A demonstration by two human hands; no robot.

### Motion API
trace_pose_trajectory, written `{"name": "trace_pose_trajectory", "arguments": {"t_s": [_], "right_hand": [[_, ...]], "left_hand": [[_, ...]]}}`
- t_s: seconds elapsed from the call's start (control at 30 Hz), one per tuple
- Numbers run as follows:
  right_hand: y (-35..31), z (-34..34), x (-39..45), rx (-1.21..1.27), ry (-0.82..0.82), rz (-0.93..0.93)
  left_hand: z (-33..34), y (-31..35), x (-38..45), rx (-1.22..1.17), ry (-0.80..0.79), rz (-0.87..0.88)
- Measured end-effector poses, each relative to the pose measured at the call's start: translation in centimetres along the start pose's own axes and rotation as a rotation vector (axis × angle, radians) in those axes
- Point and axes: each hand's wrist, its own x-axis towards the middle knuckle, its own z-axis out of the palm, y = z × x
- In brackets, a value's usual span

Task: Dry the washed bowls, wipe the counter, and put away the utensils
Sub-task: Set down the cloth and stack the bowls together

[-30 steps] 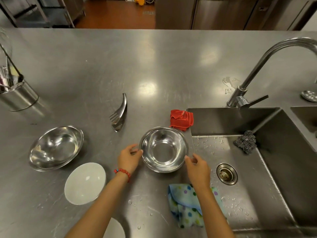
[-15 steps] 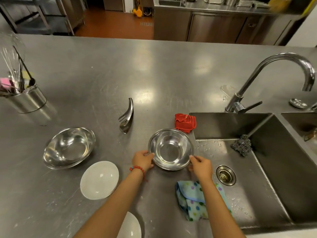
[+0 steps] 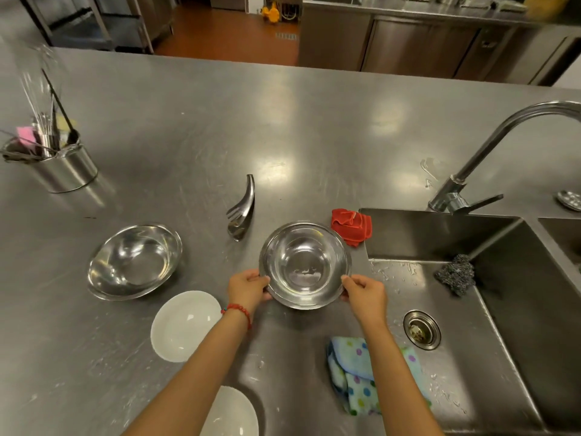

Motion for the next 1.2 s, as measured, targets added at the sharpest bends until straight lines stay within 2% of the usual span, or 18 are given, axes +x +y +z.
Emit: {"name": "trace_pose_trajectory", "arguments": {"t_s": [0.17,0.37,0.63,0.9,1.2], "right_hand": [[-3.4,4.3,-1.3,0.049,-0.036,-0.073],[-6.4,13.8,-4.7,0.088,-0.137,-0.103],[-7.7,25.4,-7.9,-0.055,-0.199,-0.110],[-6.8,28.6,-8.6,-0.375,-0.189,-0.164],[-6.3,29.7,-8.6,-0.557,-0.198,-0.257]], "left_hand": [[-5.3,3.8,0.1,-0.022,0.015,0.088],[-15.3,6.4,1.8,-0.052,0.098,0.100],[-26.4,7.2,5.7,0.048,0.203,0.120],[-30.0,5.2,8.3,0.194,0.222,0.090],[-30.6,4.4,8.6,0.305,0.294,0.114]]}}
